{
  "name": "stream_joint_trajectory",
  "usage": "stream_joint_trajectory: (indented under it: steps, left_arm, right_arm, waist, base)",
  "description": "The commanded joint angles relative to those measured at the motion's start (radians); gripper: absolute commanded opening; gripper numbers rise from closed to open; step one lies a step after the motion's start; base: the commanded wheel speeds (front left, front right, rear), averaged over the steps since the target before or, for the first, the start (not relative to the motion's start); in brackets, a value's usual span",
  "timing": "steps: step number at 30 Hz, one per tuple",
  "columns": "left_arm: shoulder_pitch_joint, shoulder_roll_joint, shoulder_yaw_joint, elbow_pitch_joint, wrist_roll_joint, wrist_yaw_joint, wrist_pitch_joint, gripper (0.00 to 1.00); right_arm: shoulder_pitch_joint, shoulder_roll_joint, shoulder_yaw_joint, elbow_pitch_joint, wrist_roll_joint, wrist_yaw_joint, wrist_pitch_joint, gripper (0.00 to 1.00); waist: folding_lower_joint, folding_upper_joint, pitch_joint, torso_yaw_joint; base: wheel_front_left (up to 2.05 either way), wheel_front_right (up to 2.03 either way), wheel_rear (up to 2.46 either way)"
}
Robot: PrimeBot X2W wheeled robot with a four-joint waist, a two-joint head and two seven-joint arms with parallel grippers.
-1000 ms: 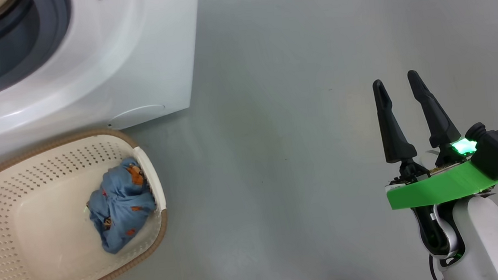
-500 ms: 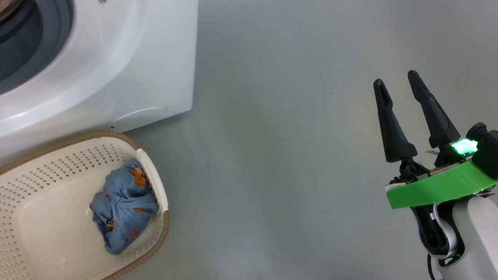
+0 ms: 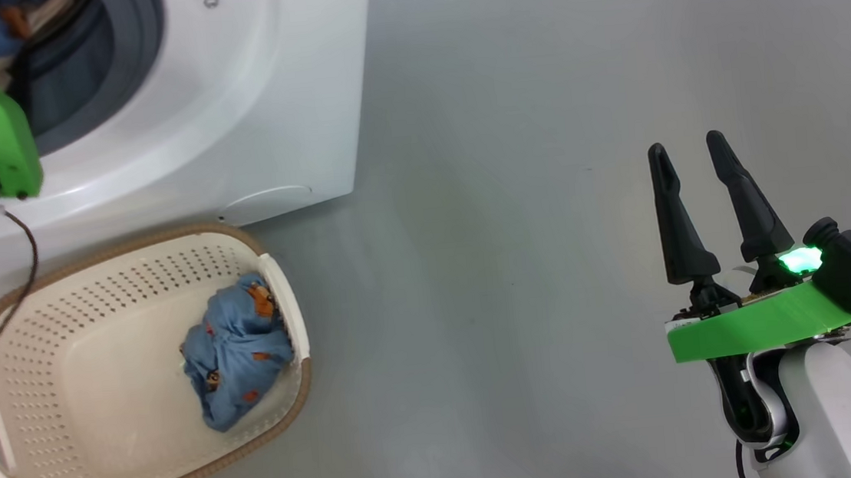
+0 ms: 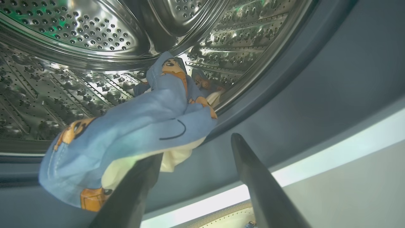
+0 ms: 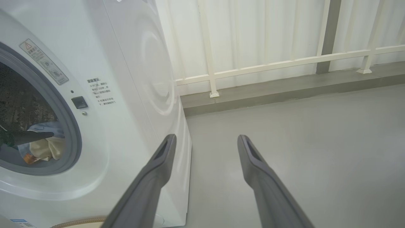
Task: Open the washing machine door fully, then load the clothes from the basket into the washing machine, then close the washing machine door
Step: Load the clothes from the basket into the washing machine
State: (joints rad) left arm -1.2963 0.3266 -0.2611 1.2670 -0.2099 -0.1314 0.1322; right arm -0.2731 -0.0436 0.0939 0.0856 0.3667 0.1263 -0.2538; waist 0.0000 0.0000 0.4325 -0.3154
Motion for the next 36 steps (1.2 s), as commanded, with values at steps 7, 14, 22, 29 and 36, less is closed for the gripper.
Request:
stream_joint_trajectory:
  steps: [7, 14, 22, 29, 36]
  left_arm:
    - [0.089, 0.057, -0.082, -0.108, -0.153, 0.001, -0.028, 1.0]
    - [0.216, 0.064, -0.13, -0.198, -0.276, 0.001, -0.185, 1.0]
    - [0.334, 0.06, -0.159, -0.269, -0.334, 0.001, -0.363, 1.0]
    - [0.472, 0.059, -0.07, -0.442, -0.325, 0.038, -0.393, 1.0]
    - [0.701, 0.034, 0.085, -0.717, -0.248, 0.09, -0.394, 1.0]
  right_arm:
    - [0.026, -0.024, 0.014, -0.019, -0.015, 0.004, -0.008, 1.0]
    - [0.054, -0.05, -0.005, -0.02, -0.017, 0.004, -0.008, 1.0]
    - [0.08, -0.076, -0.021, -0.023, -0.018, 0.004, -0.008, 1.0]
    - [0.101, -0.094, -0.03, -0.024, -0.02, 0.004, -0.008, 1.0]
    - [0.125, -0.113, -0.041, -0.018, -0.019, 0.004, -0.008, 1.0]
  waist:
    - [0.0, 0.0, -0.048, 0.042]
    - [0.0, 0.0, -0.1, 0.086]
    - [0.0, 0.0, -0.146, 0.128]
    - [0.0, 0.0, -0.185, 0.159]
    - [0.0, 0.0, -0.228, 0.183]
  base:
    - [0.0, 0.0, 0.0]
    - [0.0, 0.0, 0.0]
    - [0.0, 0.0, 0.0]
    - [0.0, 0.0, 0.0]
    - [0.0, 0.0, 0.0]
